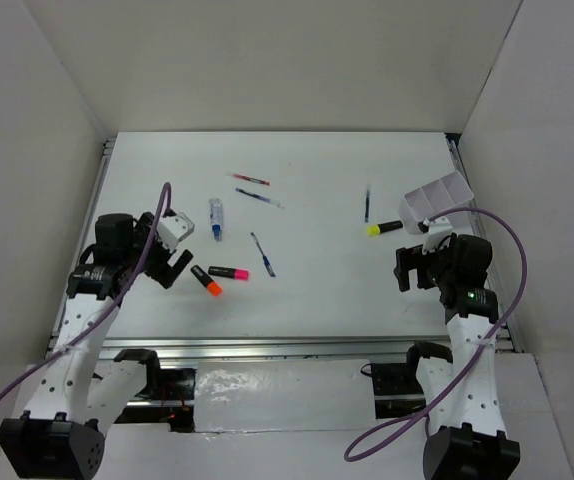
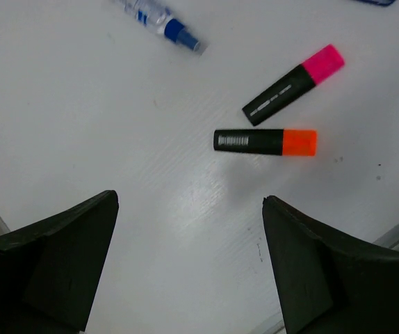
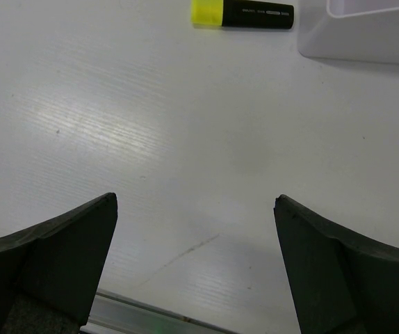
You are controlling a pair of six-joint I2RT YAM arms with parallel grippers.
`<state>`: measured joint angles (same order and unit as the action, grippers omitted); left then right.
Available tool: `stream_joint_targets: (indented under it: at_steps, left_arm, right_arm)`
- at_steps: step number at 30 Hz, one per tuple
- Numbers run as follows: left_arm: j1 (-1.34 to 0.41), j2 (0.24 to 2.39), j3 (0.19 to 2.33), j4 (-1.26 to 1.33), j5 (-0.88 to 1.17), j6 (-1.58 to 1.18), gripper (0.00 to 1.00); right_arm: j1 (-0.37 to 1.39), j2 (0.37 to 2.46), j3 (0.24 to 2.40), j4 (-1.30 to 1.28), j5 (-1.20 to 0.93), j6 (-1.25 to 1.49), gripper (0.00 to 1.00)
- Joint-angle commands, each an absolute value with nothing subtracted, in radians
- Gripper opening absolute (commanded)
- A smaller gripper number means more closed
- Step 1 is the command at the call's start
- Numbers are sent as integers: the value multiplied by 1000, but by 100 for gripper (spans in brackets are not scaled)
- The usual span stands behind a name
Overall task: Sort the stationery into containers
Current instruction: Pick up the pen from the center of the board.
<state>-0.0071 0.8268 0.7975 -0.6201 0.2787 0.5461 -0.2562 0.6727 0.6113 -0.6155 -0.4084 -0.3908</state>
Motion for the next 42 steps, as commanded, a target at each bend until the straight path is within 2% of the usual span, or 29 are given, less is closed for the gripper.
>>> stream_joint_targets:
  at_steps: [1, 6, 13, 17, 21, 29, 42]
  left_arm:
    - [-40, 934, 899, -583, 475, 747, 97]
    - [-80, 1193, 1095, -738, 619, 1021, 85]
    - [-222, 1598, 1436, -955, 621, 1299, 80]
    - [-259, 1759, 1575, -1127, 633, 1590, 67]
    - [-304, 1941, 1707, -1201, 650, 1606, 66]
    - [-429, 2092, 1816, -1189, 551, 1663, 64]
    - [-499, 2212, 1806, -1131, 407, 1690, 53]
  right_arm:
    - [-264, 678, 615, -604, -420, -400, 100]
    - [-267, 684, 614, -606, -414, -400, 100]
    - [-281, 703, 614, -601, -411, -402, 100]
    - [-285, 718, 614, -601, -407, -405, 100]
    - [-291, 730, 615, -603, -399, -405, 100]
    - [-299, 758, 617, -601, -391, -403, 100]
    - [-302, 765, 617, -601, -388, -405, 100]
